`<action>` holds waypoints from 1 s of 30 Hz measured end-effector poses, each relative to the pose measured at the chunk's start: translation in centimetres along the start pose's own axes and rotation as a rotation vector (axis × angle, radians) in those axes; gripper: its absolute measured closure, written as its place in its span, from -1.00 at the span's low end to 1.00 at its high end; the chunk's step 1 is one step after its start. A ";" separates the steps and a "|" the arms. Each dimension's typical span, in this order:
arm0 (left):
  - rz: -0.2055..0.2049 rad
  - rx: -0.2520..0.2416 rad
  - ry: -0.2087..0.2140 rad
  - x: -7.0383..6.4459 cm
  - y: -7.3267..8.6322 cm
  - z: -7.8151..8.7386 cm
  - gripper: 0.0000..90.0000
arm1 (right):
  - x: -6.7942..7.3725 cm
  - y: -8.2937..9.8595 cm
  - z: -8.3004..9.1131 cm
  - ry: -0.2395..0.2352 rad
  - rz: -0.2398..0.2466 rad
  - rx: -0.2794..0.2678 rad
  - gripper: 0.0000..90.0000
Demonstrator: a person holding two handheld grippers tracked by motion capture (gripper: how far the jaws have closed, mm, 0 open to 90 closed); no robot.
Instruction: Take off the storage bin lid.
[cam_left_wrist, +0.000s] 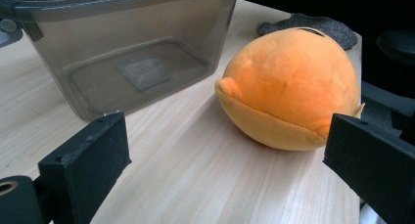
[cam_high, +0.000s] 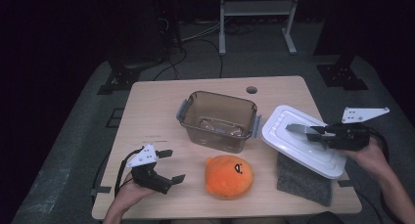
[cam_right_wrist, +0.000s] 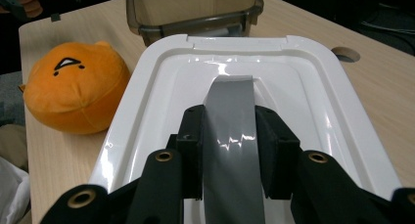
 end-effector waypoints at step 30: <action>0.011 -0.013 -0.005 0.2 -0.1 0.2 -0.95 | 0.2 5.6 -4.3 -0.041 -0.067 0.064 0.46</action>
Point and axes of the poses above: each handheld gripper's, and its own axes: z roughly backward along the jaws, y roughly out of its underside, x roughly to its left, the point moved 4 cm from there along -z, roughly forward along the jaws, and after that the axes turned 4 degrees about x, right-handed, at the moved point
